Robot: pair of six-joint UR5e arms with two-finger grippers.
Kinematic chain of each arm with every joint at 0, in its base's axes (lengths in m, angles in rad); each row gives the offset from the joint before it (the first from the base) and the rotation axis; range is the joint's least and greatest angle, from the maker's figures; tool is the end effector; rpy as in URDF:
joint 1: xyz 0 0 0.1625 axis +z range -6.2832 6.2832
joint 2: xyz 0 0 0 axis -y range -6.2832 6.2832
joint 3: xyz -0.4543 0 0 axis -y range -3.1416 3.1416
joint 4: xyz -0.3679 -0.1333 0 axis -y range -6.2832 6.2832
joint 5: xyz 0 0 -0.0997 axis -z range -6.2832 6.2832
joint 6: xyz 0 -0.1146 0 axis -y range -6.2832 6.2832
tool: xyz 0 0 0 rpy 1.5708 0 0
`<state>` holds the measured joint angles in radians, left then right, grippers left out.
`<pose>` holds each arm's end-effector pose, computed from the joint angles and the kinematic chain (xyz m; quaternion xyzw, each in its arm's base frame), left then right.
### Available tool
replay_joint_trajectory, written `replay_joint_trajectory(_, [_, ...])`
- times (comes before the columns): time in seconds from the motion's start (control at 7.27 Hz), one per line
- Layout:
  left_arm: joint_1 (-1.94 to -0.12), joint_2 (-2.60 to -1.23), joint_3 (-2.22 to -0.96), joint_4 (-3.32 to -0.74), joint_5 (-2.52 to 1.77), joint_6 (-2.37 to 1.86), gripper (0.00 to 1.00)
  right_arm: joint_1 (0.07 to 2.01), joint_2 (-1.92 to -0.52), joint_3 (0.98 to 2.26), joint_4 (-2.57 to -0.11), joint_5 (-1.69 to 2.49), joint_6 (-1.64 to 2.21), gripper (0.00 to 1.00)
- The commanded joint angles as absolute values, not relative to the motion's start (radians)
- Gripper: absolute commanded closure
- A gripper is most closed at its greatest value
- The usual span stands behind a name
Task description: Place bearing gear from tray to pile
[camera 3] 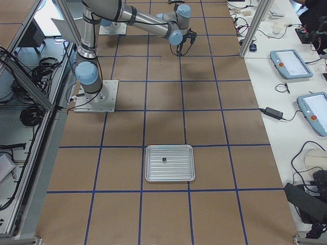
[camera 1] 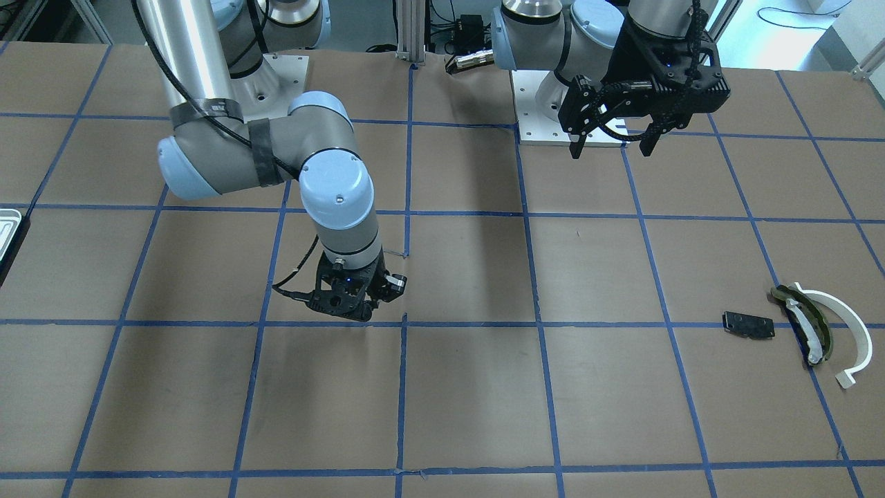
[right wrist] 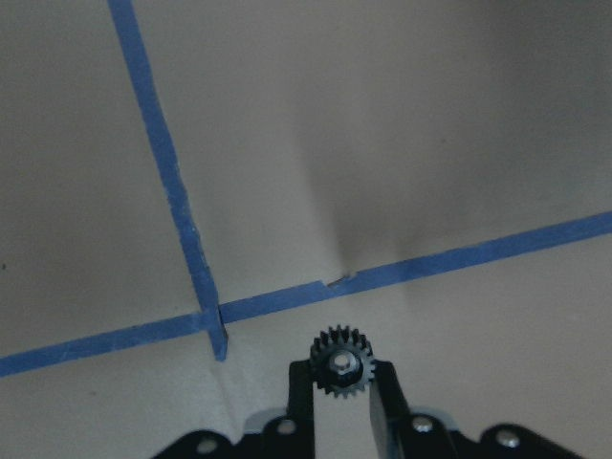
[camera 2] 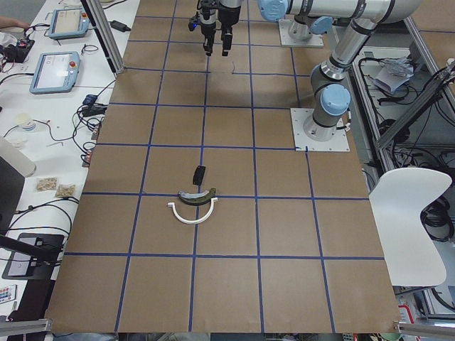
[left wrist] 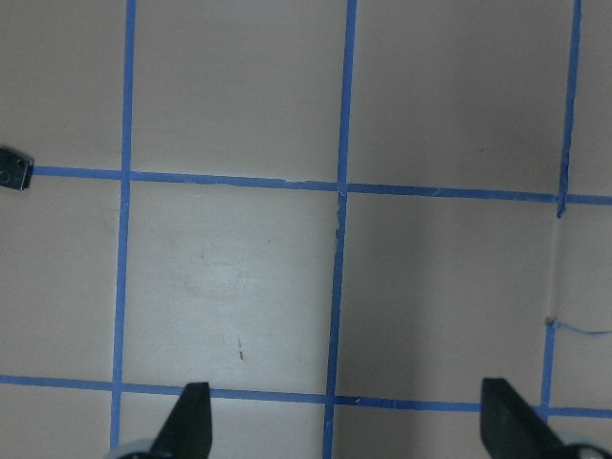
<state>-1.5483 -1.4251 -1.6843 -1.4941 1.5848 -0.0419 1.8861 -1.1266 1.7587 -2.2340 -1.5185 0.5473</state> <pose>-0.1224 -0.4162 0.5208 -0.0325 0.9980 -0.0545 0.0065 0.3170 -0.5227 0.2441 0.1153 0.9929 -0.0032 0.0302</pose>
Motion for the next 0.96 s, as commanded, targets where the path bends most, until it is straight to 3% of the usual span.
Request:
replay_joint_trajectory(0.0, [-1.548, -1.425, -1.683, -1.494, 1.588, -0.041, 0.00, 1.928, -1.080, 1.795, -2.353, -1.471, 0.555, 0.76])
replay_joint_trajectory(0.14, [-1.549, -1.424, -1.684, -1.494, 1.588, -0.041, 0.00, 1.927, -1.086, 1.789, -2.353, -1.470, 0.560, 0.10])
replay_joint_trajectory(0.28, [-1.548, -1.425, -1.686, -1.494, 1.588, -0.041, 0.00, 1.919, -1.094, 1.784, -2.341, -1.476, 0.557, 0.00])
replay_joint_trajectory(0.55, [-1.549, -1.422, -1.687, -1.494, 1.588, -0.041, 0.00, 1.861, -1.139, 1.764, -2.292, -1.485, 0.493, 0.00])
replay_joint_trajectory(0.83, [-1.549, -1.425, -1.684, -1.491, 1.588, -0.044, 0.00, 1.649, -1.279, 1.763, -2.122, -1.486, 0.224, 0.00])
